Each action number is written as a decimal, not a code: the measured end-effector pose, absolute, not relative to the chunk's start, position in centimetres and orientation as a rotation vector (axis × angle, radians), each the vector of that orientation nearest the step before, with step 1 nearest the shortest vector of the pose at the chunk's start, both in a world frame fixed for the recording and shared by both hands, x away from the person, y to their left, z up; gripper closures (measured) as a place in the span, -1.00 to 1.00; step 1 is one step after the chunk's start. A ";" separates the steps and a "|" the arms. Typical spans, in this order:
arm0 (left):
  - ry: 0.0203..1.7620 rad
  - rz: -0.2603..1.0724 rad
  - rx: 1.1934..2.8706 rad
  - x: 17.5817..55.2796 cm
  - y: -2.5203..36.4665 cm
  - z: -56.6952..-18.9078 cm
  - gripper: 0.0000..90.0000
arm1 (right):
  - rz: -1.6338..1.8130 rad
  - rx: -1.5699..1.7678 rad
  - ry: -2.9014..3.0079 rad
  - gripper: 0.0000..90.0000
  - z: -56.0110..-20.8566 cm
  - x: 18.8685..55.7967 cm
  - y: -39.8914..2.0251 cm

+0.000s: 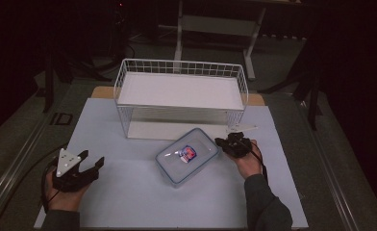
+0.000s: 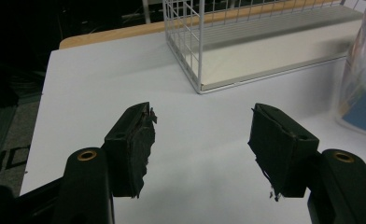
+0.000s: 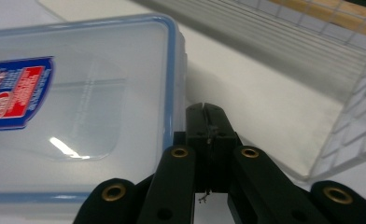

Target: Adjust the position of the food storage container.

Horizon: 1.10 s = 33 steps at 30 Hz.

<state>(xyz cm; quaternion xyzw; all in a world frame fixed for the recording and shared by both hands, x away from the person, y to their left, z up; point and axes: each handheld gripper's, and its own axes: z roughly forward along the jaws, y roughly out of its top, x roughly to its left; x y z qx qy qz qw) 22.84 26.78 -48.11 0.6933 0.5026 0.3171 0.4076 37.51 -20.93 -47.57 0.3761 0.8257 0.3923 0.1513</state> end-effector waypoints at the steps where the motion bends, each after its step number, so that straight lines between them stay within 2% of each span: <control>1: 1.267 0.799 1.748 22.8 26.7 -48.1 -0.13 | 1.130 1.069 2.381 0.99 -47.5 37.3 -20.9; 12: 1.260 0.796 1.759 22.9 26.6 -48.2 -0.12 | 1.083 0.884 2.462 0.93 -47.1 34.2 -19.2; 21: 1.258 0.796 1.761 22.9 26.5 -48.2 -0.12 | 1.083 1.074 2.418 0.99 -48.2 36.5 -20.7; 33: 1.244 0.788 1.777 23.0 26.2 -48.3 -0.12 | 1.080 0.983 2.524 1.00 -48.5 34.6 -19.5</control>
